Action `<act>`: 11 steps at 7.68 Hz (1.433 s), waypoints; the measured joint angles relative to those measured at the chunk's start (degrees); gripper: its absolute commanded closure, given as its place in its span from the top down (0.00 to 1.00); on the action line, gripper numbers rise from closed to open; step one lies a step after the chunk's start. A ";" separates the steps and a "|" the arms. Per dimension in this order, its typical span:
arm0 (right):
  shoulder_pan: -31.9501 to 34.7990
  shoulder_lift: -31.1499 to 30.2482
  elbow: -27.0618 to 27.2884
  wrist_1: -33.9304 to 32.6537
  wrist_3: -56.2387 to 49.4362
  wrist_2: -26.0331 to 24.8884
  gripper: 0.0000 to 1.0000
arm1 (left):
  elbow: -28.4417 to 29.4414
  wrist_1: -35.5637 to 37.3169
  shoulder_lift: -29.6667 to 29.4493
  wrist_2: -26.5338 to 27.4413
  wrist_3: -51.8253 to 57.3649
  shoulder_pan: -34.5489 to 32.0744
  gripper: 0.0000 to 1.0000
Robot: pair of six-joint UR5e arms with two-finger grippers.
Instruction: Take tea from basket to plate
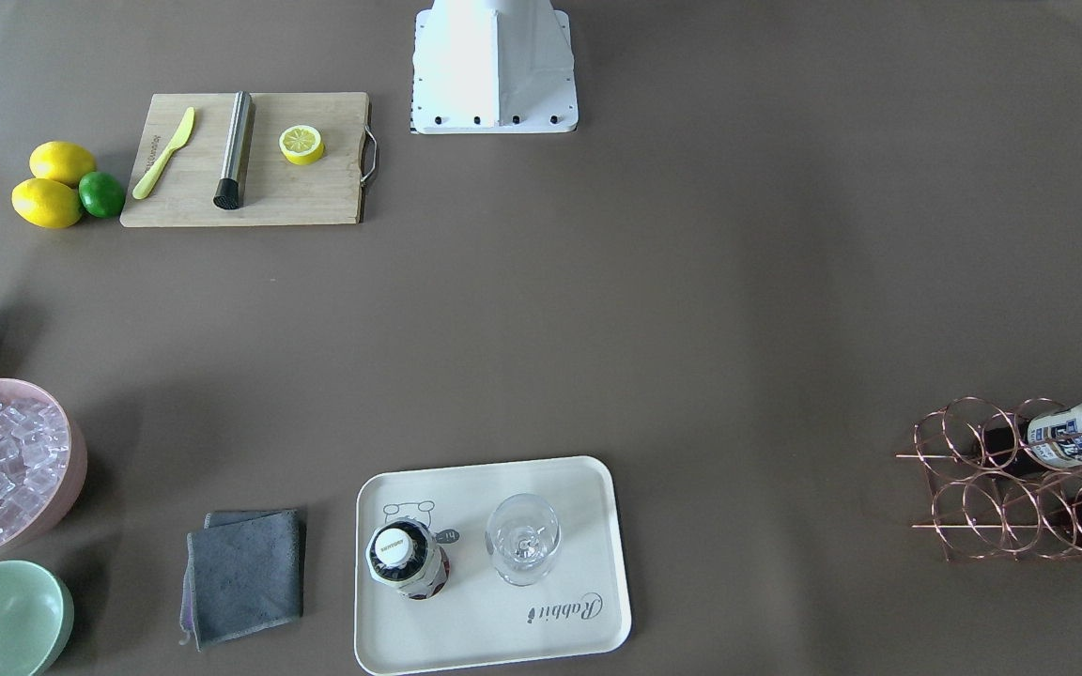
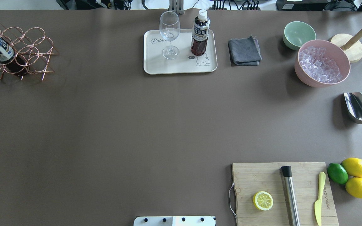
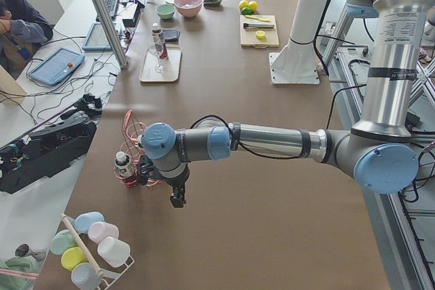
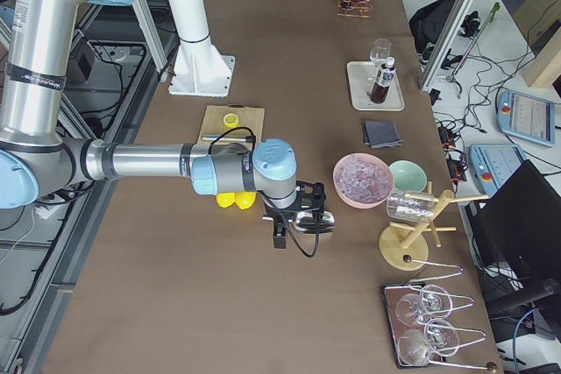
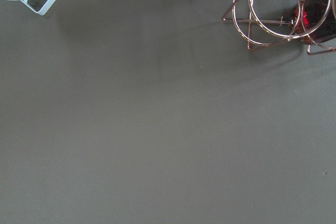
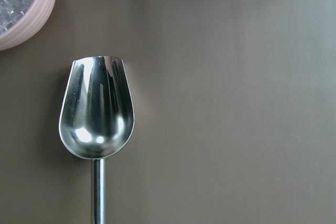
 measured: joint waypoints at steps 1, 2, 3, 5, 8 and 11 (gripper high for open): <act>-0.06 0.04 0.04 0.00 0.00 -0.02 1.00 | -0.22 -0.06 0.07 0.03 -0.80 -0.01 0.98; -0.08 0.06 0.04 0.00 0.00 -0.01 1.00 | -0.43 -0.10 0.09 0.02 -1.10 -0.03 0.98; -0.10 0.07 0.03 0.01 0.00 0.13 1.00 | -0.64 -0.15 0.12 0.00 -1.15 -0.03 0.98; -0.11 0.08 0.20 0.14 0.04 0.12 1.00 | -0.90 -0.20 0.19 0.02 -1.07 -0.03 0.98; -0.06 0.01 0.47 0.09 0.09 0.05 1.00 | -2.56 -0.25 0.76 -0.37 -1.08 -0.03 0.98; -0.03 0.07 0.45 0.09 0.13 0.02 1.00 | -4.24 -0.25 0.67 -0.77 -3.68 0.46 0.98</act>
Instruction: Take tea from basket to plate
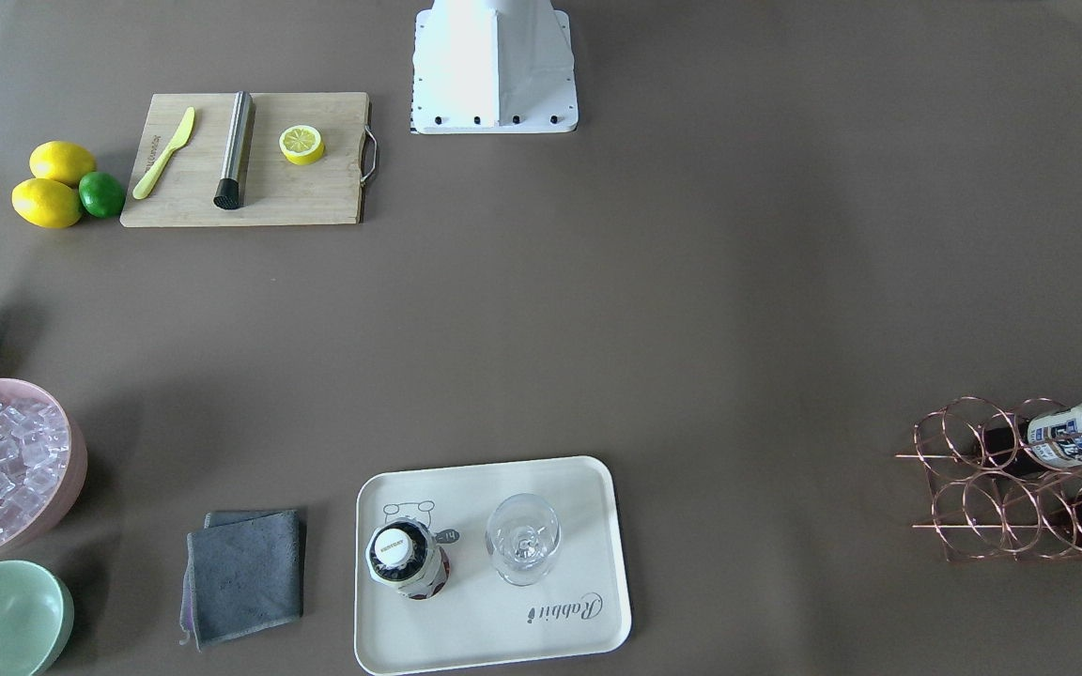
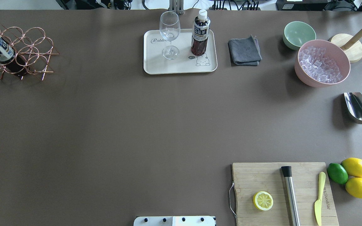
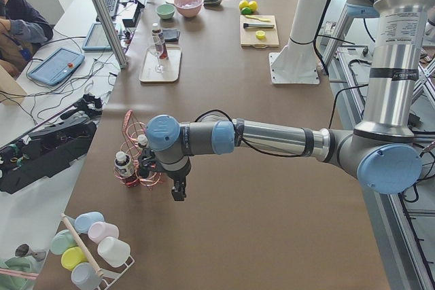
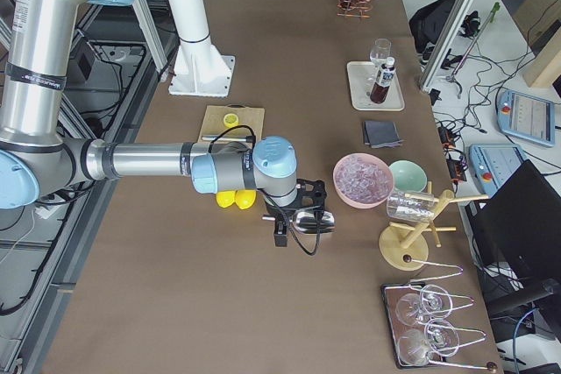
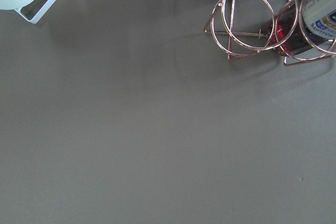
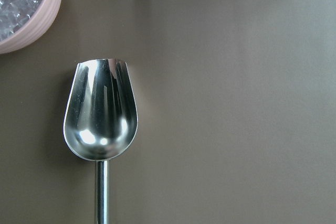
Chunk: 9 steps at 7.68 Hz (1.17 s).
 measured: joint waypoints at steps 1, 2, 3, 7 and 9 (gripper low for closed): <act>0.00 0.00 0.01 0.05 0.01 -0.11 1.00 | -0.81 0.02 -0.05 -0.02 -0.71 0.17 0.98; 0.00 0.01 0.04 0.07 0.03 -0.18 1.00 | -1.38 -0.04 0.15 -0.03 -0.80 0.24 0.98; 0.01 0.01 0.04 0.08 0.04 -0.25 1.00 | -1.65 -0.09 0.47 0.02 -0.73 0.26 0.98; 0.00 0.09 0.04 0.09 0.04 -0.35 1.00 | -1.70 -3.39 3.48 0.32 -0.45 0.30 0.98; 0.01 0.10 0.04 0.09 0.04 -0.39 1.00 | -1.59 -5.15 4.62 0.39 -0.50 0.30 0.98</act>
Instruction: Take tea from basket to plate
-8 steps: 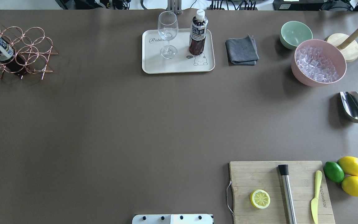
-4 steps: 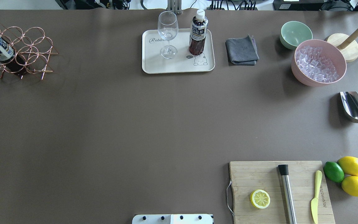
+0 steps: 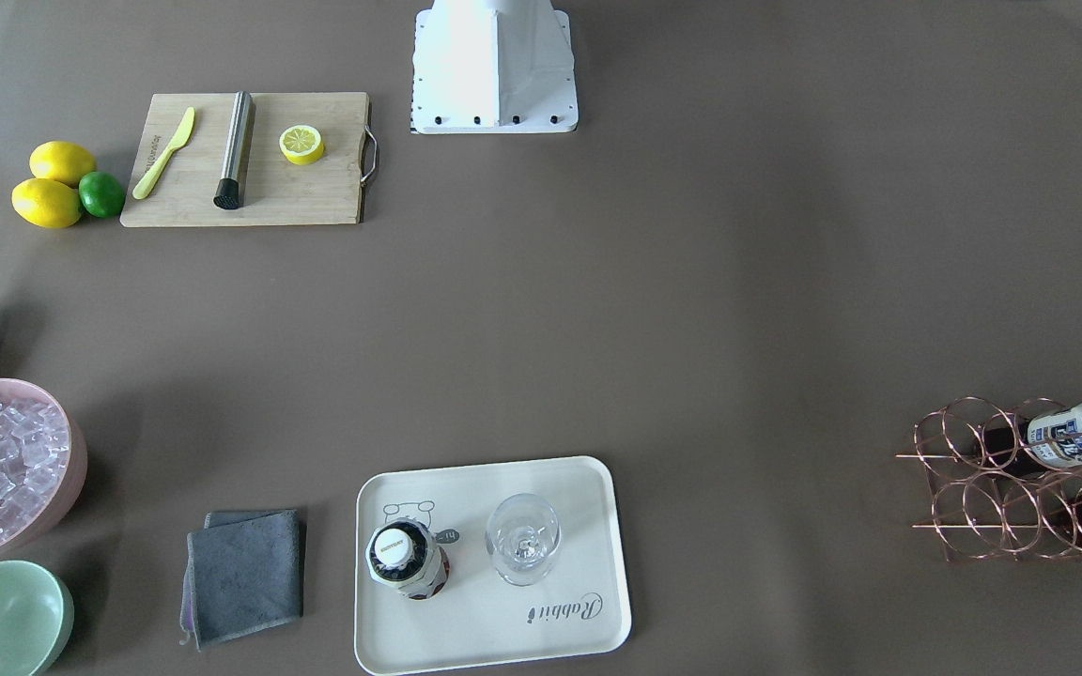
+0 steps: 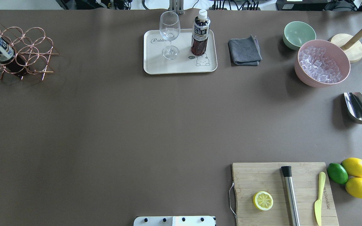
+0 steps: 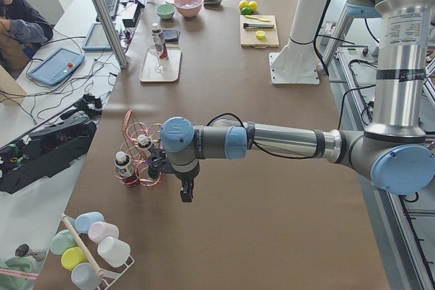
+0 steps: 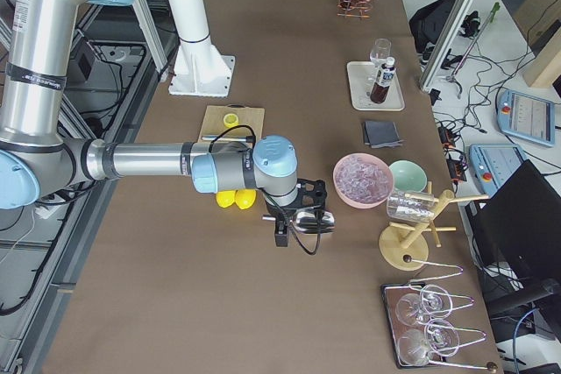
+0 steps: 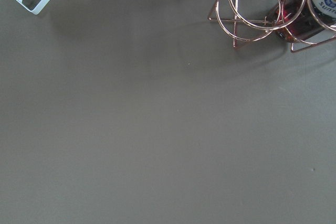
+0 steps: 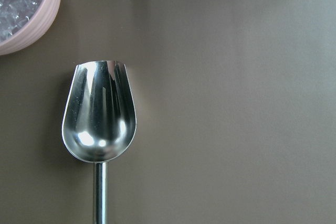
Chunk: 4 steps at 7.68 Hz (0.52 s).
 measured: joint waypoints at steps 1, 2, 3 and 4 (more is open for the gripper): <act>0.00 0.00 0.00 0.00 0.00 -0.01 1.00 | -0.01 -0.22 0.12 0.02 -0.03 0.00 0.98; 0.00 0.00 0.00 0.00 0.00 -0.01 1.00 | -0.06 -0.30 0.16 0.06 -0.04 0.00 0.98; 0.00 0.00 0.00 0.00 0.00 -0.01 1.00 | -0.09 -0.33 0.22 0.09 -0.05 0.00 0.98; 0.00 0.00 0.00 0.00 0.00 -0.01 1.00 | -0.12 -0.34 0.25 0.10 -0.05 0.00 0.98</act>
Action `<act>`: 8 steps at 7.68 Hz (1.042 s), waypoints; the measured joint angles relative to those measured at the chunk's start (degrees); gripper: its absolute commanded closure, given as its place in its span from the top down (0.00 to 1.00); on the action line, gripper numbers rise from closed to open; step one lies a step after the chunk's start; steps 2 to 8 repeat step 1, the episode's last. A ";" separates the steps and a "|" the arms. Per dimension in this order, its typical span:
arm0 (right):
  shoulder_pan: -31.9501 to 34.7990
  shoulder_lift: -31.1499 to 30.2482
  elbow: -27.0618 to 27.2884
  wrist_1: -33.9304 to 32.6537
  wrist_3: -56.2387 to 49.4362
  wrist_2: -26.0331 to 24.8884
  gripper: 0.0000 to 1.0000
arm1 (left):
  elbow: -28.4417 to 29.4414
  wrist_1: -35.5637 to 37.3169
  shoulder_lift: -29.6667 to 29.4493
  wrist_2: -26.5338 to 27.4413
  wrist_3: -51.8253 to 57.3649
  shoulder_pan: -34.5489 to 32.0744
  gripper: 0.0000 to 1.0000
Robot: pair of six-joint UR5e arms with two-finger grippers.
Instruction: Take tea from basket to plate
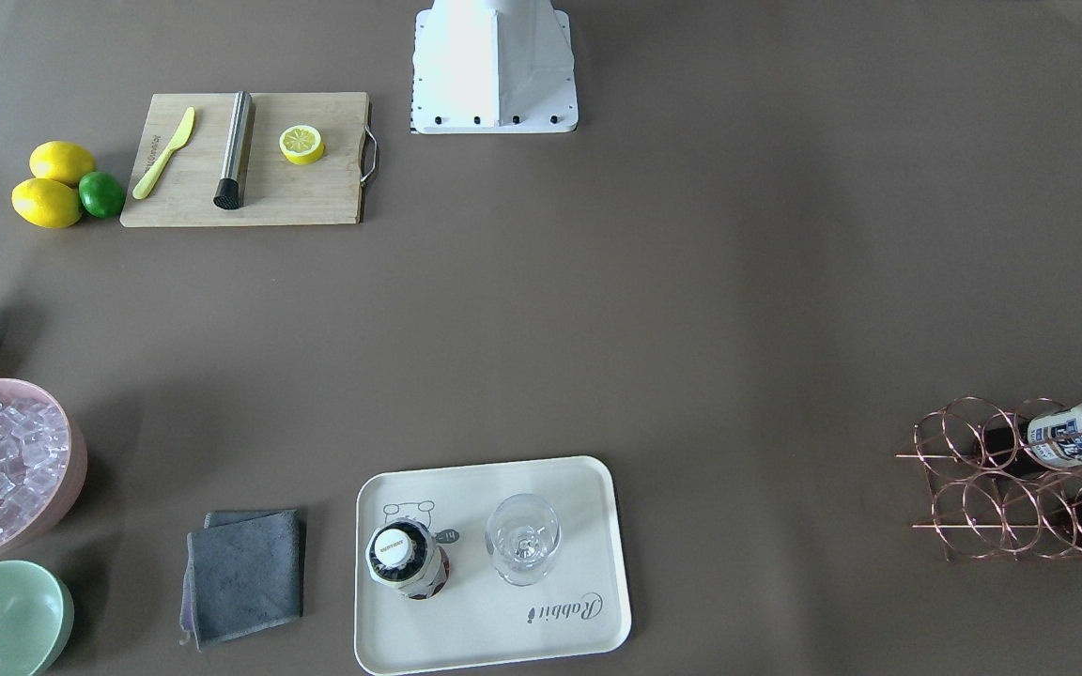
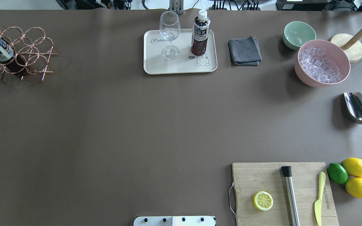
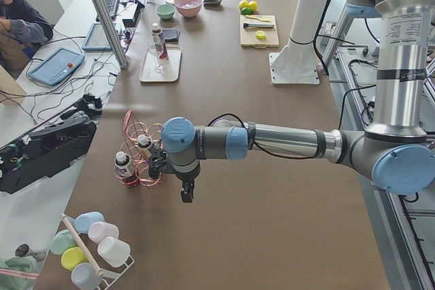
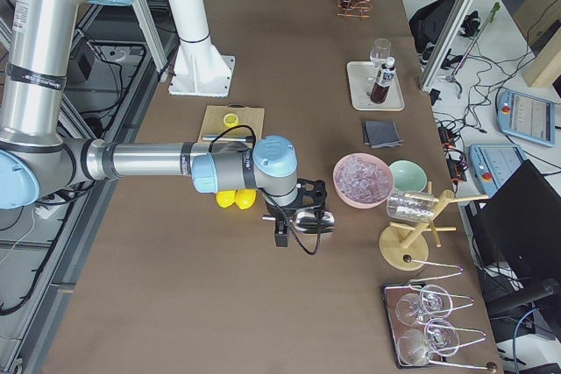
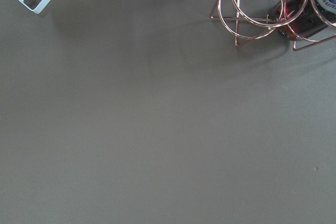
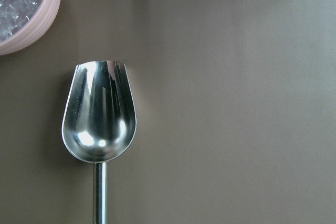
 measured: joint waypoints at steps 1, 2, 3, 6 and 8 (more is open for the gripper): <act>0.00 0.00 0.00 0.00 0.00 0.00 1.00 | -0.05 0.00 0.02 0.00 0.00 -0.03 0.98; 0.00 0.00 0.00 0.00 0.00 0.00 1.00 | -0.05 0.00 0.02 0.00 0.00 -0.03 0.98; 0.00 0.00 0.00 0.00 0.00 0.00 1.00 | -0.05 0.00 0.02 0.00 0.00 -0.03 0.98; 0.00 0.00 0.00 0.00 0.00 0.00 1.00 | -0.05 0.00 0.02 0.00 0.00 -0.03 0.98; 0.00 0.00 0.00 0.00 0.00 0.00 1.00 | -0.05 0.00 0.02 0.00 0.00 -0.03 0.98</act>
